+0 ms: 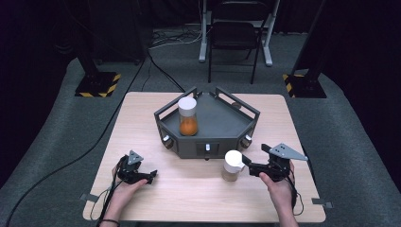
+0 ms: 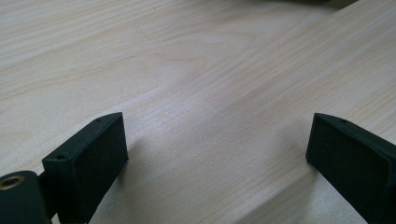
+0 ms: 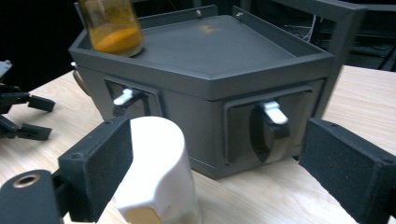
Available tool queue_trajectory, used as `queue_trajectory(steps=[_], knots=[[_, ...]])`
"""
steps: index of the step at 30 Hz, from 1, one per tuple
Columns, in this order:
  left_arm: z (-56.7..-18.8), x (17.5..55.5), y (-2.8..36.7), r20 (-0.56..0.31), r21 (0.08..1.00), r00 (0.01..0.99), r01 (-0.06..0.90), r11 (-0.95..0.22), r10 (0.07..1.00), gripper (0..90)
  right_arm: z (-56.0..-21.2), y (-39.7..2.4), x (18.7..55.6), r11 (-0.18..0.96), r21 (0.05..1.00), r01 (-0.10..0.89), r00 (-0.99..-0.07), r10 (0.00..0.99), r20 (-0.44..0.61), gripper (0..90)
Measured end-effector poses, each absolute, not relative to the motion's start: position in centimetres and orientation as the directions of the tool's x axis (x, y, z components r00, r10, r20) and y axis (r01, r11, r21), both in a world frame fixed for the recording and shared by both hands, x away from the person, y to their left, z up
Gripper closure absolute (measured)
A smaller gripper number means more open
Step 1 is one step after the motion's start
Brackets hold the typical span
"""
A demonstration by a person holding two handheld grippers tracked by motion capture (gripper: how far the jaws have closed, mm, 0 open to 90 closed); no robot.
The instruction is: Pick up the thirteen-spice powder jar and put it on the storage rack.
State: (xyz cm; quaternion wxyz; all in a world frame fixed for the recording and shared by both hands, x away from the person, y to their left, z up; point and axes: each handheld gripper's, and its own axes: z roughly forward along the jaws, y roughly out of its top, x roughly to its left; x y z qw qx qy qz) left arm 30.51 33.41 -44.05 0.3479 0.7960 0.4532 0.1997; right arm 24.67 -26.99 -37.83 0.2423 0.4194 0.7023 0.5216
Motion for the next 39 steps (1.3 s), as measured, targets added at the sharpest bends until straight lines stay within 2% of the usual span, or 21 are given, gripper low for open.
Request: queue_trajectory(steps=[12,17,32,39], knots=[[-44.0,30.5,33.4,0.003,0.735,0.510,0.582,-0.348,0.860,5.1,-39.6,-26.1,25.7,0.073,0.950,0.303,-0.598,0.791,0.130,8.5],[-44.0,30.5,33.4,0.003,0.735,0.510,0.582,-0.348,0.860,5.2,-40.7,-25.0,26.1,0.095,0.956,0.278,-0.619,0.778,0.103,9.6],[-44.0,30.5,33.4,0.004,0.734,0.512,0.581,-0.350,0.859,5.2,-43.1,-23.3,27.2,0.115,0.955,0.274,-0.644,0.760,0.093,11.3],[-44.0,30.5,33.4,0.003,0.734,0.513,0.582,-0.350,0.858,5.2,-44.2,-22.6,27.3,0.116,0.960,0.256,-0.638,0.766,0.077,15.2]])
